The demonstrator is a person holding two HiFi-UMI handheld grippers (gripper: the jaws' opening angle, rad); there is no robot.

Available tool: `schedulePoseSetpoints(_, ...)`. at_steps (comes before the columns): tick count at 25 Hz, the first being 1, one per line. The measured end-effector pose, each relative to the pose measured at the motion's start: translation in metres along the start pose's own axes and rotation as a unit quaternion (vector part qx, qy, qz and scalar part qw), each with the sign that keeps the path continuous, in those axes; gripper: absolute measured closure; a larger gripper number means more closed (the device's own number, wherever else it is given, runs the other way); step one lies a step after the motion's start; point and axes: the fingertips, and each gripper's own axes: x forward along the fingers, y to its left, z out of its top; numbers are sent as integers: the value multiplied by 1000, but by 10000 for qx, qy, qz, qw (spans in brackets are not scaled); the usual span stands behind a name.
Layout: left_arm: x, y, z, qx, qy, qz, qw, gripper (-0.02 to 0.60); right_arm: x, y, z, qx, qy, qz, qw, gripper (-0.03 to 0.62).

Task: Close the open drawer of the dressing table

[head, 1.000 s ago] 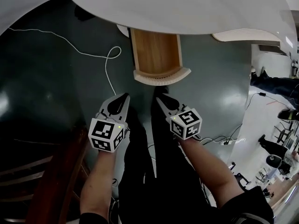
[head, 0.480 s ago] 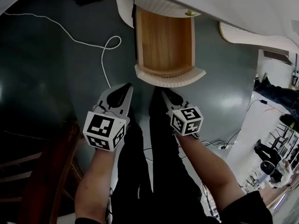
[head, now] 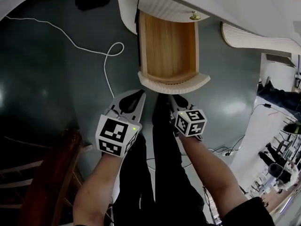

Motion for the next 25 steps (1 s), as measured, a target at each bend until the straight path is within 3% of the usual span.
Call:
schedulePoseSetpoints(12,2,-3,1,-124,-90,-75,9999,578,11,-2,17,-84,-118,34,9999,574)
schedulePoseSetpoints(17,-5,11,8,173,-158,177,9996,578,25,-6,43,-337,-178,103,9992,574)
schedulePoseSetpoints(25,0,30,30,154,-323,469,9983,578,51,-11,88,-374,-167,257,9988,569)
